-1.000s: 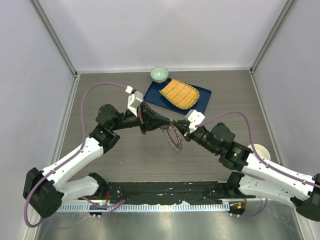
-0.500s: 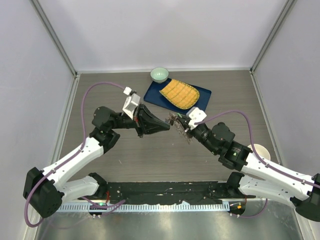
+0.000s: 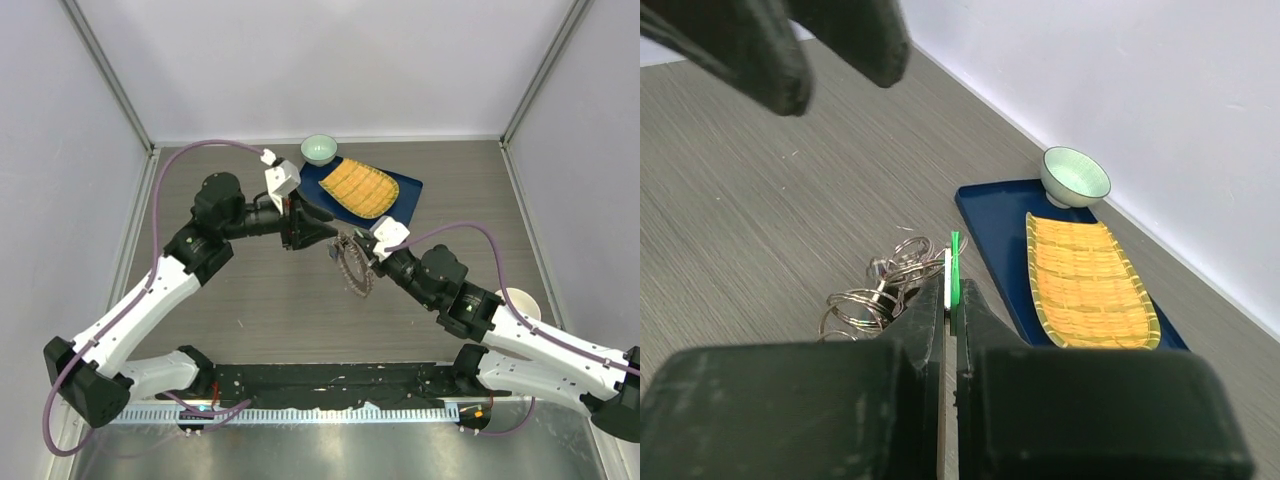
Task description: Remove the keys from the keyring
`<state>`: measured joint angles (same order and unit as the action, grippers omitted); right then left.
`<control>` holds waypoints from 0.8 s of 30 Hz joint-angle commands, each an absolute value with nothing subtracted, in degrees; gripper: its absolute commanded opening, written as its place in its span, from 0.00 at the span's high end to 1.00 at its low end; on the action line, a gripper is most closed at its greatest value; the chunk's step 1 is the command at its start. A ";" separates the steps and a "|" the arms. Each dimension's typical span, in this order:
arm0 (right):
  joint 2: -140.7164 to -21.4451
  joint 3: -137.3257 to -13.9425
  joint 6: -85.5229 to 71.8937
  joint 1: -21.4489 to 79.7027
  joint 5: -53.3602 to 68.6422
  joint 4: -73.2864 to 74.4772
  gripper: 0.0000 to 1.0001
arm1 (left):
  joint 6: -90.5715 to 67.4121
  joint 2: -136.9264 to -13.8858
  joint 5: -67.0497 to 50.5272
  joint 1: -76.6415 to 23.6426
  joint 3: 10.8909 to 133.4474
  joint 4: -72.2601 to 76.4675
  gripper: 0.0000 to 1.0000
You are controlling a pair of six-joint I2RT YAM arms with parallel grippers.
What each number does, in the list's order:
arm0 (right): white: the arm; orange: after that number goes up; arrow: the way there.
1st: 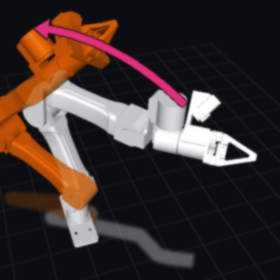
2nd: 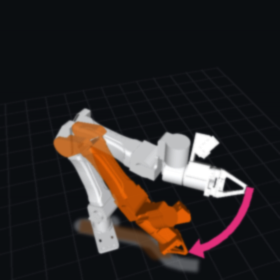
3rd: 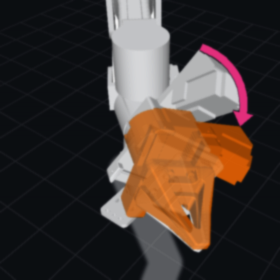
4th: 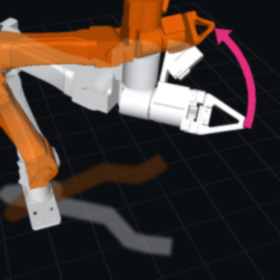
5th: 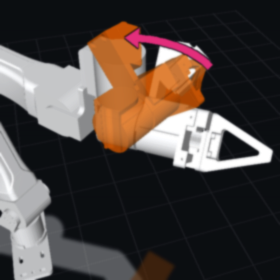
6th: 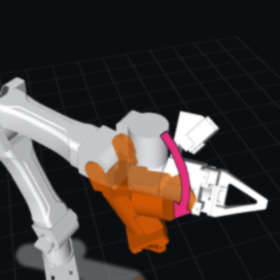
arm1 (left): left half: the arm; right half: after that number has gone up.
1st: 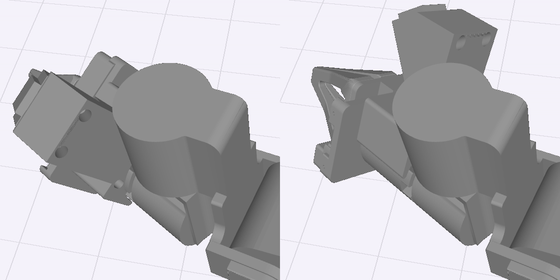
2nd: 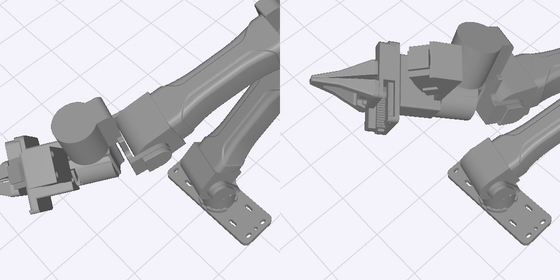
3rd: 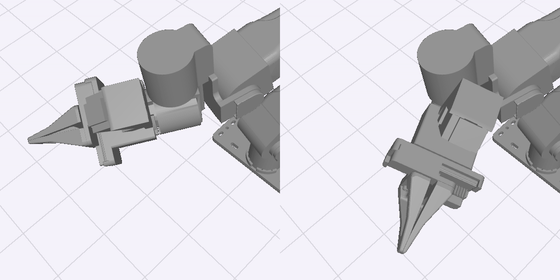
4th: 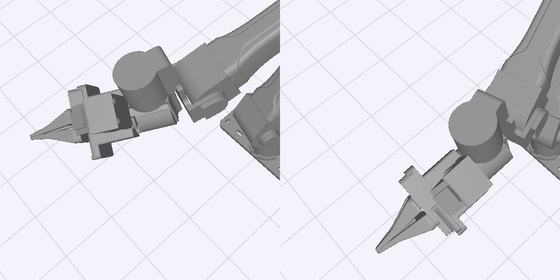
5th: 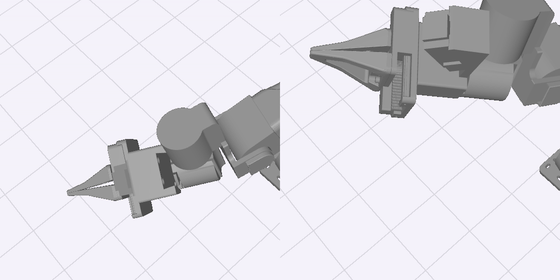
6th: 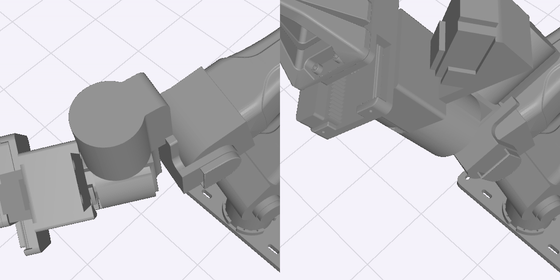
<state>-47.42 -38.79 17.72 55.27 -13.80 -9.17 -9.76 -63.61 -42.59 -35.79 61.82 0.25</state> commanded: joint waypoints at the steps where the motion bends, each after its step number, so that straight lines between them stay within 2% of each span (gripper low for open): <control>1: -47.90 -42.54 17.67 55.20 -13.45 -13.53 0.99 | -9.22 -68.19 -43.67 -35.59 67.50 -9.23 0.59; 8: -48.34 -42.63 17.40 55.28 -13.45 -13.71 0.99 | -11.16 -70.04 -39.03 -39.81 67.94 -8.44 0.60; 16: -48.25 -42.71 17.49 55.37 -13.80 -13.89 0.99 | -19.15 -71.63 -39.11 -40.52 66.89 -3.52 0.64; 24: -48.16 -42.80 17.14 55.20 -13.27 -14.06 0.99 | -18.19 -72.95 -38.41 -40.52 66.88 -2.37 0.65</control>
